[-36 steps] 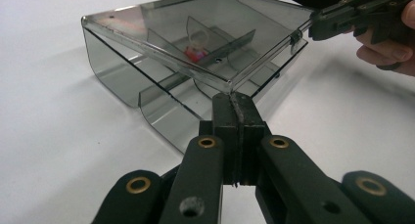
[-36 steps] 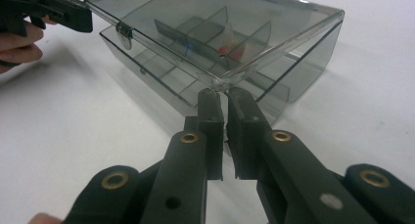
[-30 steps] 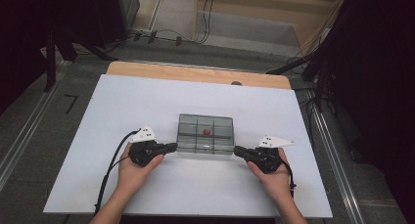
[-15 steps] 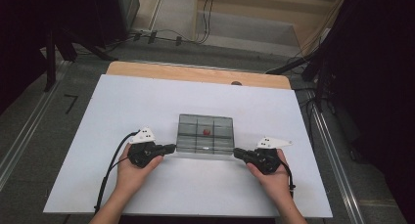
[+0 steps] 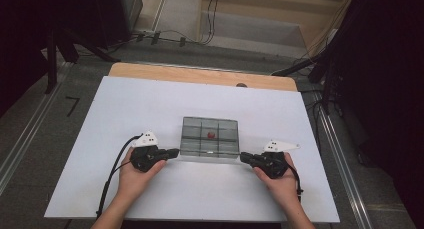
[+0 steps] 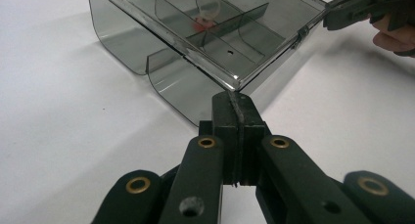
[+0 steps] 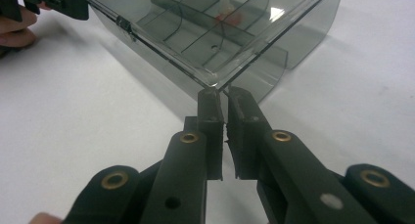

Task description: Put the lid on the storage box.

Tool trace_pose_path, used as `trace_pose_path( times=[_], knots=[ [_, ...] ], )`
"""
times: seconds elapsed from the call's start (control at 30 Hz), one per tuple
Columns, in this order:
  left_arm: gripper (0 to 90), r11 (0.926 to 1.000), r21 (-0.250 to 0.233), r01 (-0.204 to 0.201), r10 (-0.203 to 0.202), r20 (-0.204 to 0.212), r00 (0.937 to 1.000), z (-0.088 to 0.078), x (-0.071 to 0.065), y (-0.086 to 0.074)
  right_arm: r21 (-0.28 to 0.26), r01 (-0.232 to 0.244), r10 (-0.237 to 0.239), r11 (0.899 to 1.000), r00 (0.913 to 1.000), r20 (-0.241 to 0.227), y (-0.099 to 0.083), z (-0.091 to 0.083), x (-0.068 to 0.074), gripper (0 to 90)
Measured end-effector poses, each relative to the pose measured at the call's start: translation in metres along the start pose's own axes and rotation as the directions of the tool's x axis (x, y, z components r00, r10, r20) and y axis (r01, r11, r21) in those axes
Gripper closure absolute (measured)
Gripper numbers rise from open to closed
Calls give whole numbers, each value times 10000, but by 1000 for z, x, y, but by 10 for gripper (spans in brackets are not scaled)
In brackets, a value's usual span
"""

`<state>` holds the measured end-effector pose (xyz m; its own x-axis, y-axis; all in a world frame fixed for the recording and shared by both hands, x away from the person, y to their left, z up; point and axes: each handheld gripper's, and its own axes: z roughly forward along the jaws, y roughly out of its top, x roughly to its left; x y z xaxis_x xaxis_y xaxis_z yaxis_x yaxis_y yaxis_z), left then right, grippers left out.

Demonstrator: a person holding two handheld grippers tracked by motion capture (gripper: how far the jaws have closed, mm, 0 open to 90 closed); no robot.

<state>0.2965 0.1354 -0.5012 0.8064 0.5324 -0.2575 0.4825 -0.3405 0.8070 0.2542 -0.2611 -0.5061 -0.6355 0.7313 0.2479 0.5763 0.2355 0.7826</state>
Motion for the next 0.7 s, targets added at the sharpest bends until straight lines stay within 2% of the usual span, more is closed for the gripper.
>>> trace_pose_path(
  times=[0.23,0.3,0.37,0.43,0.5,0.7],
  knots=[
    [881,9994,-348,62,-57,117,9999,-10,-3,1,-388,-9,14,9992,9999,112,2,-8,-1,823],
    [836,9989,-476,-6,10,91,10000,-13,-4,2,-485,45,-37,9988,9998,175,1,-11,0,823],
    [774,9977,-674,-113,106,-111,9999,-17,-6,2,-650,73,-61,9979,9998,181,1,-13,0,809],
    [670,9953,-960,-95,77,-191,9998,-22,-7,2,-774,108,-88,9969,9996,263,1,-16,1,784],
    [603,9924,-1225,-58,45,-108,9999,-27,-8,2,-820,138,-114,9965,9995,297,1,-18,1,742],
    [464,9855,-1679,-227,208,-136,9997,-40,-10,0,-1127,256,-207,9933,9988,445,0,-25,3,510]
  ],
)
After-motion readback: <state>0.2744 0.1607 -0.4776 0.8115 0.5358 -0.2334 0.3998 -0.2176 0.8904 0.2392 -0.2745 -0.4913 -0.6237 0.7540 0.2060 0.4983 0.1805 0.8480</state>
